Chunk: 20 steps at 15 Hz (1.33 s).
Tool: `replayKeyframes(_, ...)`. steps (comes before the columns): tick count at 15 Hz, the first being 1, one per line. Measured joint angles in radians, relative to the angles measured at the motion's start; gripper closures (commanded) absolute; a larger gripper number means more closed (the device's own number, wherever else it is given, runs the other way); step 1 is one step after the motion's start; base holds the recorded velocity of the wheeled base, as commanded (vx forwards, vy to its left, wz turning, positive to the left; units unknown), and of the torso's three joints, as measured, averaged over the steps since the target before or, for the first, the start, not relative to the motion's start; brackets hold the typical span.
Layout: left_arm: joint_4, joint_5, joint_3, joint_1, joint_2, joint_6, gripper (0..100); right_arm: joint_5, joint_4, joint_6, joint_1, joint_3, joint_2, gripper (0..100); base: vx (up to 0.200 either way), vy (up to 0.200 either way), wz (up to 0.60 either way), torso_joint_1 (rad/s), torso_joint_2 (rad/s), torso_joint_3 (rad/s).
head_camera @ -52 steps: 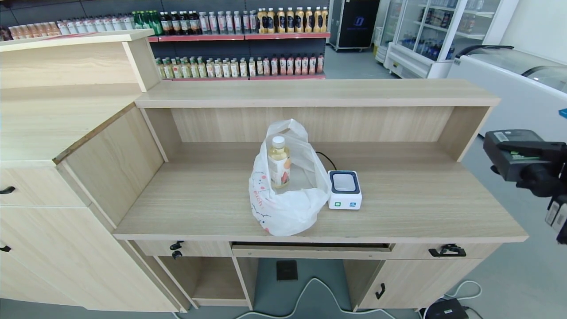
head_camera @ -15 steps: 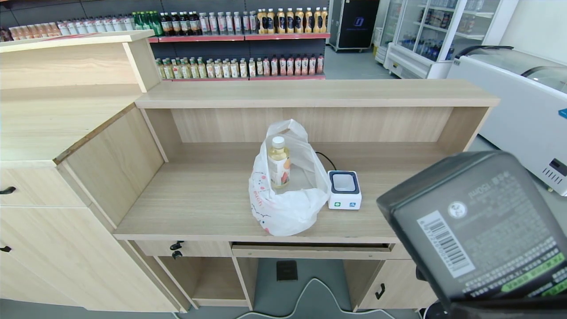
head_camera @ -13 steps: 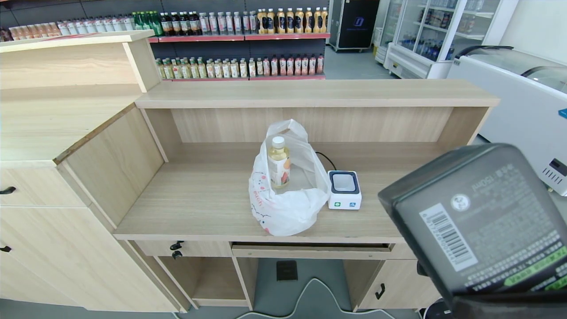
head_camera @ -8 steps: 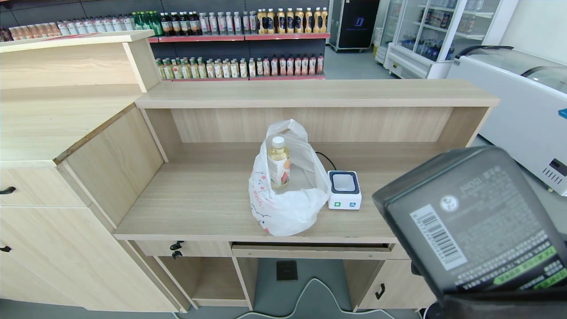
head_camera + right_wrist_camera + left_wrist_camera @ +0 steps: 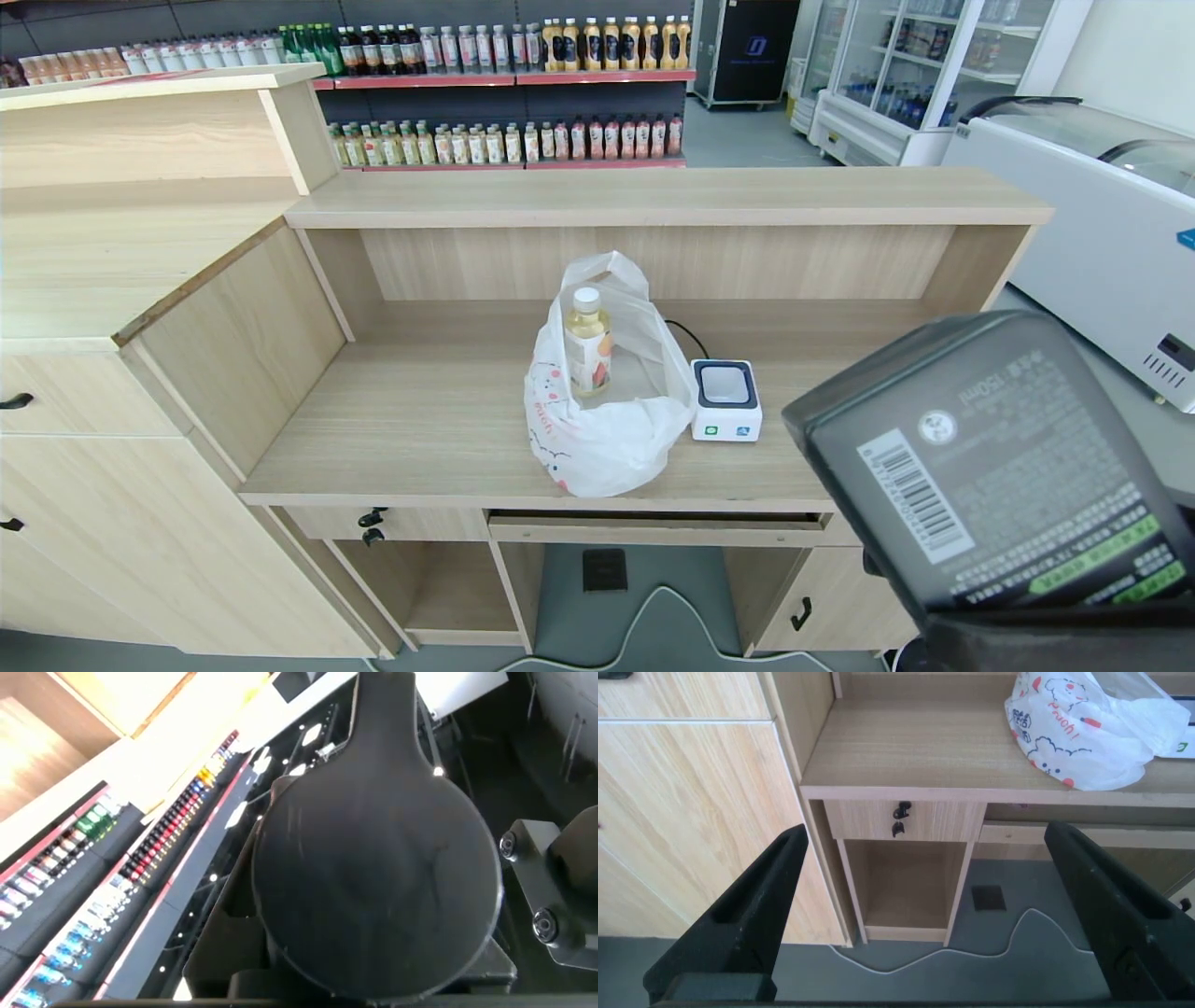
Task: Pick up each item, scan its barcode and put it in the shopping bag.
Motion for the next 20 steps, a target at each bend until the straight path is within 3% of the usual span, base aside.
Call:
replayKeyframes(4,0.000,0.000,0.000,0.000,0.000,0.000,0,-0.001,-0.002,0.024,-0.002,-0.001,0.010,100,0.000,0.000,0.00,0.000,0.00,0.000)
replayKeyframes(7,0.000,0.000,0.000,0.000,0.000,0.000,0,-0.021,-0.022,0.219,-0.076,-0.044,0.026,100,0.000,0.000,0.00,0.000,0.00,0.000)
replayKeyframes(8,0.000,0.000,0.000,0.000,0.000,0.000,0,-0.043,-0.025,0.377,-0.136,-0.066,0.031,100,0.000,0.000,0.00,0.000,0.00,0.000)
replayKeyframes(11,0.000,0.000,0.000,0.000,0.000,0.000,0,-0.115,-0.019,1.013,-0.389,-0.099,0.050,100,0.000,0.000,0.00,0.000,0.00,0.000)
replayKeyframes(12,0.000,0.000,0.000,0.000,0.000,0.000,0,-0.177,-0.017,1.205,-0.494,-0.103,0.055,100,0.000,0.000,0.00,0.000,0.00,0.000)
replayKeyframes(15,0.000,0.000,0.000,0.000,0.000,0.000,0,-0.488,0.053,1.785,-0.756,-0.109,0.063,100,0.000,0.000,0.00,0.000,0.00,0.000)
replayKeyframes(16,0.000,0.000,0.000,0.000,0.000,0.000,0,-0.539,0.089,1.958,-0.827,-0.112,0.067,100,0.000,0.000,0.00,0.000,0.00,0.000)
replayKeyframes(18,0.000,0.000,0.000,0.000,0.000,0.000,0,-0.595,0.155,2.239,-0.961,-0.116,0.084,100,0.000,0.000,0.00,0.000,0.00,0.000)
replayKeyframes(20,0.000,0.000,0.000,0.000,0.000,0.000,0,-0.611,0.234,2.409,-1.022,-0.116,0.103,100,0.000,0.000,0.00,0.000,0.00,0.000)
